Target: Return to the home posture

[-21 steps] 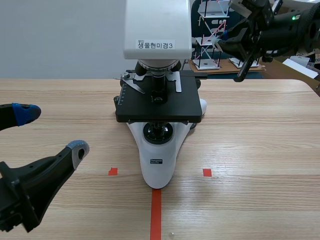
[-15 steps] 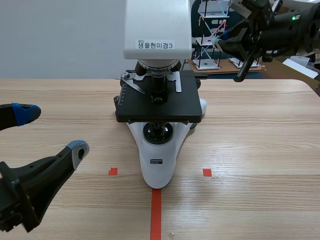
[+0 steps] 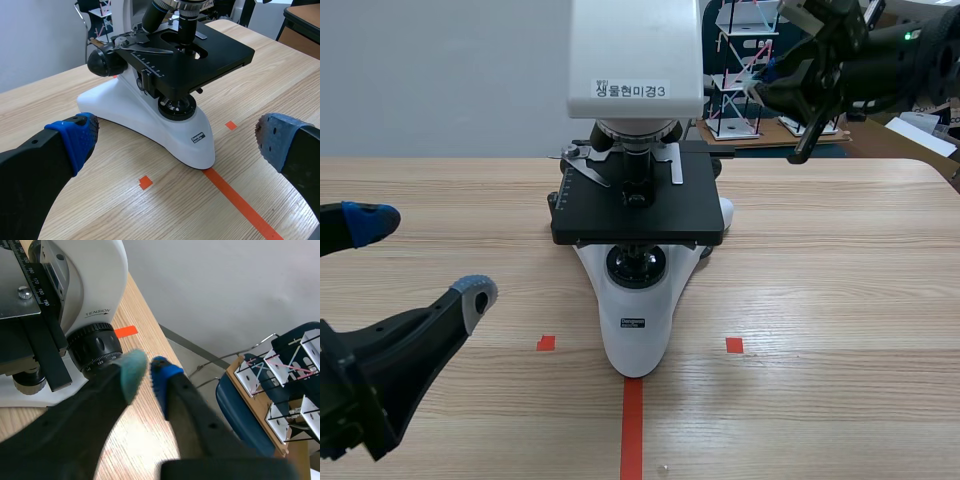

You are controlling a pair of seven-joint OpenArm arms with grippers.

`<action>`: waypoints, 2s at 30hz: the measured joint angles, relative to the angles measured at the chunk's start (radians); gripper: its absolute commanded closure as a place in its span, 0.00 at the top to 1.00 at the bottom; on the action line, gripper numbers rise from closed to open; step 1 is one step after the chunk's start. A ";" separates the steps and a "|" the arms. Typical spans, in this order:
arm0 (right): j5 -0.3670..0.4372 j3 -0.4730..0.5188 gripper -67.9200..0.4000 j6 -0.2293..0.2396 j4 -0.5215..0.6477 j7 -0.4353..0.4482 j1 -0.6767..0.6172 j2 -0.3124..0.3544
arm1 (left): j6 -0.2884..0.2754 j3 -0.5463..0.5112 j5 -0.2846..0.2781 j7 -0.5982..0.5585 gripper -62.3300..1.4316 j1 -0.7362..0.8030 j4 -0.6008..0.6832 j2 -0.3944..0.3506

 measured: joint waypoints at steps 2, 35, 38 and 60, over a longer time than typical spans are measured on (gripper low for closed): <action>0.000 0.027 0.45 0.001 0.005 0.007 -0.029 0.010 | 0.000 0.000 0.000 0.000 1.00 0.000 0.000 0.000; 0.026 1.030 0.86 -0.002 0.455 0.098 -1.317 -0.109 | 0.000 0.000 0.000 0.001 1.00 0.000 0.000 0.000; 0.026 1.036 0.86 -0.002 0.489 0.110 -1.365 -0.145 | 0.000 0.000 0.000 0.001 1.00 0.000 0.000 0.000; 0.024 1.083 0.86 -0.021 0.695 0.109 -1.547 -0.257 | 0.000 0.000 0.000 0.001 1.00 0.000 0.000 0.000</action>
